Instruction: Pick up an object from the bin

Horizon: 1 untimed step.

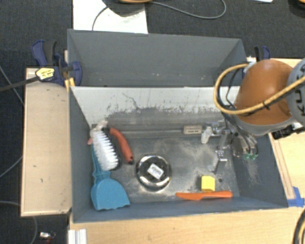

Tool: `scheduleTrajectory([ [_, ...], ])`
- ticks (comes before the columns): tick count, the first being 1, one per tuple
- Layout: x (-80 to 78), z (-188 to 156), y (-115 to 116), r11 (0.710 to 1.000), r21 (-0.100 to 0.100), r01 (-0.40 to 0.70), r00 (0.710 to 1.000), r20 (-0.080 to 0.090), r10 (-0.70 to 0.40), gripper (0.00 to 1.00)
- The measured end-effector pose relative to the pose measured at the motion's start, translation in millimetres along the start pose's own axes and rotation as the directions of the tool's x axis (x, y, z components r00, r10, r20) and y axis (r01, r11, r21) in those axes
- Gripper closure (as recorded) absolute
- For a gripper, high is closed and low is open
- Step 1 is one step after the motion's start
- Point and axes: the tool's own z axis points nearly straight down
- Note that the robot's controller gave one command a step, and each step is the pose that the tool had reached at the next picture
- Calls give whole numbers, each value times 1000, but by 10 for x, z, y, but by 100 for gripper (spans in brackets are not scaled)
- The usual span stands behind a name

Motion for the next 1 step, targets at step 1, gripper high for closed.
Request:
scheduleTrajectory([
  [1, -14, -45, 1, 1000, 0, 1, 1000, 7, -1, 0],
])
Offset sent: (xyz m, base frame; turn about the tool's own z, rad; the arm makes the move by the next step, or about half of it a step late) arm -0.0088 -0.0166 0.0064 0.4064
